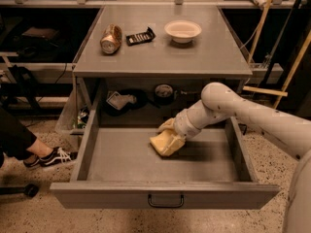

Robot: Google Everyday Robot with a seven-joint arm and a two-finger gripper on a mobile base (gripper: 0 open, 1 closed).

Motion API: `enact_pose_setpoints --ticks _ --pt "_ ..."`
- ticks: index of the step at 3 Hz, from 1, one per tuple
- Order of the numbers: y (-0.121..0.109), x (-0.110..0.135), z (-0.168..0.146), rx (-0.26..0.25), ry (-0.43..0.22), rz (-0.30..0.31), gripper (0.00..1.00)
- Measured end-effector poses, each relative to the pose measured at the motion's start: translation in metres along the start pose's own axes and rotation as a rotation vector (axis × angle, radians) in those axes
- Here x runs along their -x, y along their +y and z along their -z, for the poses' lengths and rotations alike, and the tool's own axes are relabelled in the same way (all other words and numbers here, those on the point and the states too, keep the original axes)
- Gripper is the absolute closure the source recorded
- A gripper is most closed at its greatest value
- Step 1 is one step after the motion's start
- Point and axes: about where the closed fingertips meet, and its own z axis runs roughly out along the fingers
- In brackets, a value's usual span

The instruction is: Pick sponge from top drawer and place on counter

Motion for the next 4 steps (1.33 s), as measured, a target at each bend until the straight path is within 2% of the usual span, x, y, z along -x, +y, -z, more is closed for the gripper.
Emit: enact_pose_setpoints --ticks 1,2,3,4 --pt "0.0 0.0 0.0 0.001 0.0 0.0 0.88" --pt "0.0 0.002 0.001 0.001 0.0 0.0 1.0" --pt "-0.007 0.039 0.019 -0.06 0.047 0.017 1.0" --pt "-0.022 0.114 0.02 -0.175 0.189 0.119 1.0"
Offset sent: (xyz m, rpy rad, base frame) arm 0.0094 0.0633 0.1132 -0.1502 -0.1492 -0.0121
